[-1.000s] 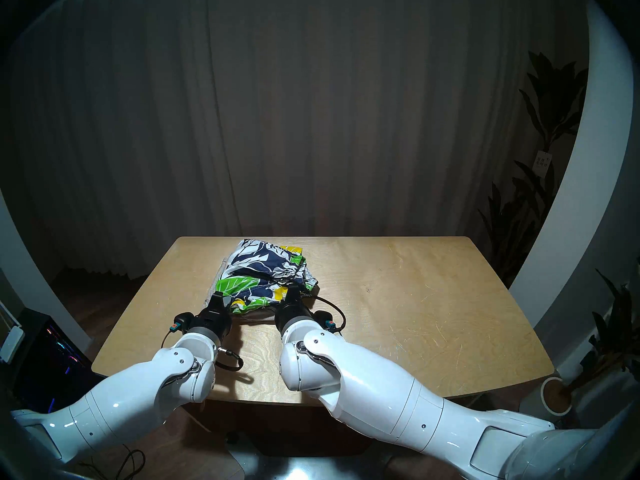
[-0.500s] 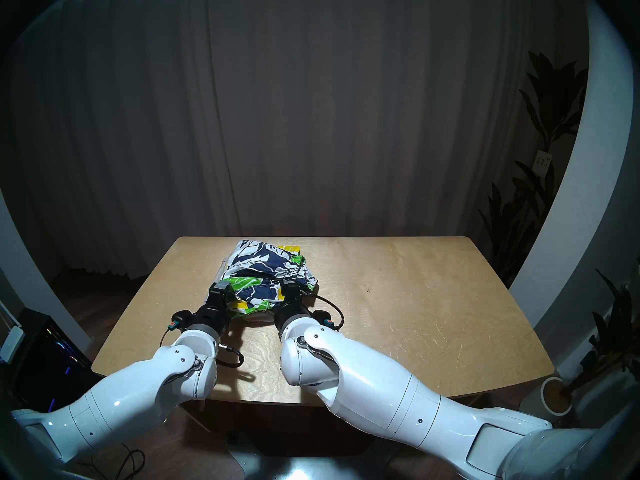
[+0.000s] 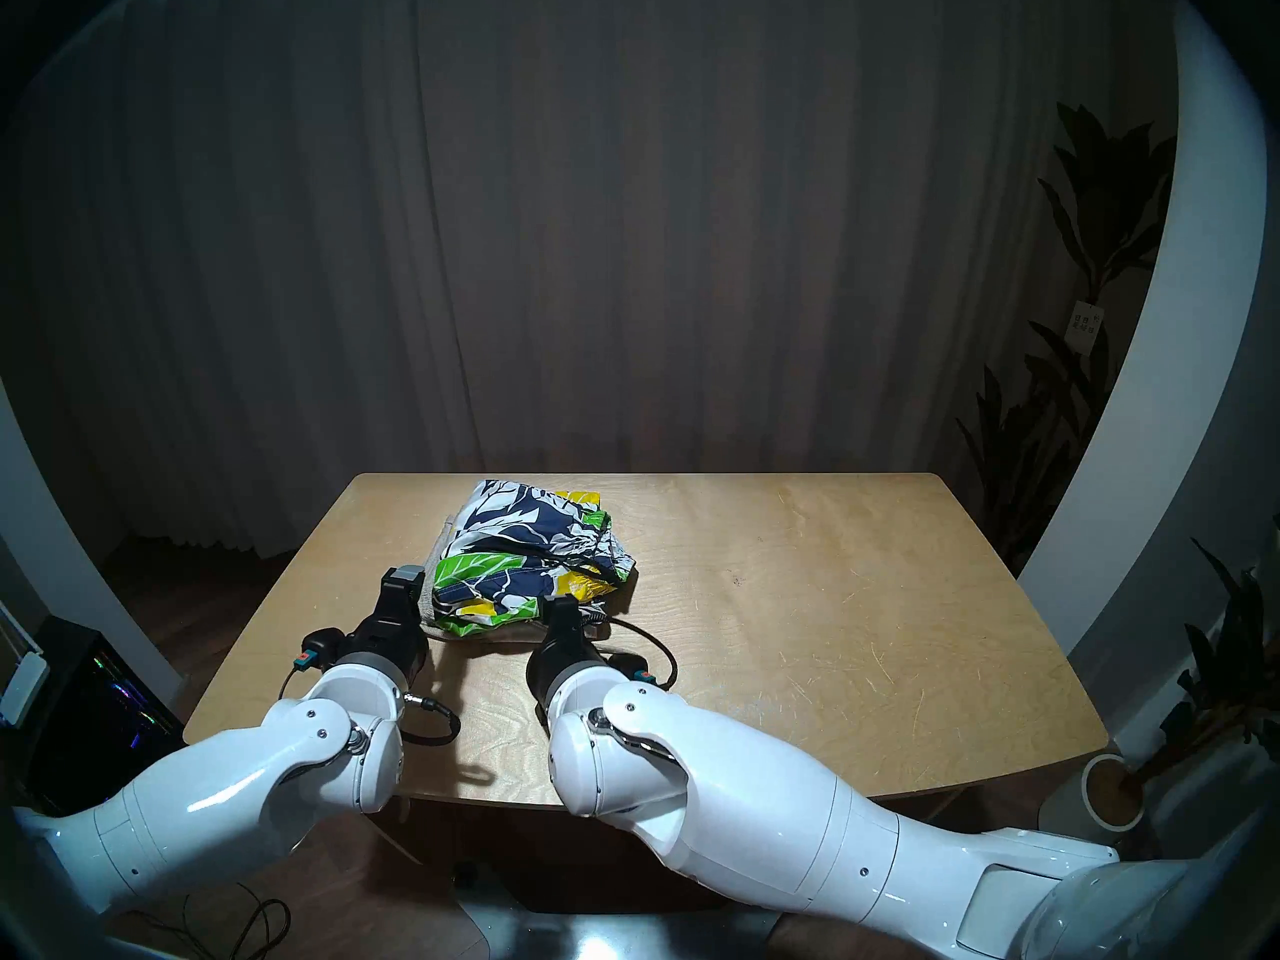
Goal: Fold pants twice and stack them
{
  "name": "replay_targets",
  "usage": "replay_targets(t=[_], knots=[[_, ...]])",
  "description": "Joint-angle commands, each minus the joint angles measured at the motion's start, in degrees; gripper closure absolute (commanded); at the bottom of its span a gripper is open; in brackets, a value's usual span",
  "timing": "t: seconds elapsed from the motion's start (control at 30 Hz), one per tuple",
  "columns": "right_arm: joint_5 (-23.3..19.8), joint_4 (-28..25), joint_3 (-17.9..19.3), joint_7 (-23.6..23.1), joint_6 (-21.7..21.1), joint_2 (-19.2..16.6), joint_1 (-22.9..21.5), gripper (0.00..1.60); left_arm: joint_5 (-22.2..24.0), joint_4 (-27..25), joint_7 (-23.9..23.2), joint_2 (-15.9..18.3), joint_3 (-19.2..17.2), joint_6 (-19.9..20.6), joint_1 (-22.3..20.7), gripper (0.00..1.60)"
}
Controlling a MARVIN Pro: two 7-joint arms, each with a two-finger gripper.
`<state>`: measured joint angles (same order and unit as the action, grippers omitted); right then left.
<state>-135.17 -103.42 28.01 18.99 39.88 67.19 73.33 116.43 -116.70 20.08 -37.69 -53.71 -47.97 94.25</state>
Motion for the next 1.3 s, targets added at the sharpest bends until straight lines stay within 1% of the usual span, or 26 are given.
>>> replay_targets(t=[0.0,0.03,0.13,0.17,0.27,0.3,0.33,0.37,0.4,0.43,0.5,0.53,0.6,0.63,0.7,0.73,0.77,0.8,0.83,0.97,1.0,1.1,1.27], knots=[[1.5,-6.4,-0.4,-1.4,-0.3,-1.6,0.0,0.0,-3.9,-6.5,-5.0,6.1,-2.6,-4.2,3.9,0.0],[1.7,-7.7,-0.1,-1.6,-0.3,-2.0,-0.3,0.0,-4.6,-7.6,-5.4,7.0,-2.7,-4.7,4.3,0.0],[3.4,-9.3,0.6,-2.6,-0.1,-3.2,-1.9,0.0,-6.7,-8.3,-7.0,8.6,-2.7,-5.0,4.5,0.0],[4.3,-10.6,0.9,-2.8,0.0,-4.4,-2.5,0.0,-7.4,-8.4,-7.7,9.1,-2.7,-5.1,4.6,0.0],[6.6,-12.1,2.1,-3.7,0.3,-7.1,-4.3,0.0,-8.9,-8.5,-8.5,10.3,-2.8,-5.6,5.0,0.0],[7.8,-13.3,2.7,-3.9,0.5,-8.7,-4.8,0.0,-9.7,-8.4,-8.9,10.8,-2.9,-5.9,5.1,0.0],[8.5,-14.0,3.3,-4.0,0.7,-9.6,-5.0,0.0,-10.2,-8.2,-9.1,11.2,-3.0,-6.1,5.1,0.0],[9.5,-14.0,4.1,-4.2,1.0,-9.9,-5.3,0.0,-11.0,-8.0,-9.5,11.6,-2.9,-6.2,5.1,0.0],[10.3,-14.6,4.6,-4.2,1.1,-11.2,-5.6,0.0,-11.9,-7.8,-9.8,12.1,-2.9,-6.5,5.3,0.0],[11.1,-14.3,5.5,-4.3,1.4,-11.2,-5.8,0.0,-12.7,-7.3,-10.0,12.5,-2.7,-6.5,5.2,0.0],[12.7,-15.2,6.5,-4.1,1.4,-13.3,-6.1,0.0,-14.5,-7.0,-10.7,13.3,-2.5,-6.9,5.5,0.0],[13.5,-14.4,7.1,-4.2,1.7,-13.4,-6.4,0.0,-15.5,-6.2,-10.8,13.7,-2.2,-6.7,5.3,0.0],[14.9,-14.6,8.1,-4.0,1.5,-15.5,-6.8,0.0,-18.0,-5.3,-11.4,14.2,-1.6,-6.6,5.2,0.0],[15.8,-14.1,8.8,-4.0,1.5,-15.6,-7.0,0.0,-18.9,-5.0,-11.6,14.1,-1.3,-6.4,4.9,0.0],[17.5,-13.8,9.2,-3.9,1.0,-17.6,-7.6,0.0,-21.1,-4.2,-12.2,14.0,-0.7,-5.9,4.3,0.0],[18.2,-13.4,9.6,-3.9,0.9,-17.7,-7.7,0.0,-22.1,-3.8,-12.4,13.9,-0.4,-5.6,4.0,0.0],[19.1,-13.4,9.5,-3.9,0.4,-19.6,-8.3,0.0,-23.5,-3.3,-12.8,13.6,0.1,-5.2,3.5,0.0],[19.8,-12.8,10.1,-3.8,0.3,-19.0,-8.4,0.0,-24.4,-2.9,-12.9,13.3,0.4,-4.9,3.1,0.0],[20.4,-12.6,10.1,-3.9,0.1,-20.3,-8.9,0.0,-25.5,-2.3,-13.1,13.0,0.7,-4.5,2.5,0.0],[22.6,-11.4,10.5,-4.0,-1.2,-22.9,-10.7,0.0,-29.8,0.4,-13.8,11.2,2.3,-2.0,-0.2,0.0],[22.7,-11.1,10.7,-3.9,-1.3,-22.9,-11.0,0.0,-30.1,0.7,-13.8,10.8,2.4,-1.5,-0.6,0.0],[24.0,-9.8,11.2,-3.9,-2.0,-23.3,-12.1,0.0,-33.3,2.9,-14.3,9.2,3.4,0.8,-2.8,0.0],[26.3,-7.4,10.8,-3.9,-4.0,-24.4,-13.8,0.0,-36.9,5.6,-14.2,5.4,4.0,4.6,-6.0,0.0]])
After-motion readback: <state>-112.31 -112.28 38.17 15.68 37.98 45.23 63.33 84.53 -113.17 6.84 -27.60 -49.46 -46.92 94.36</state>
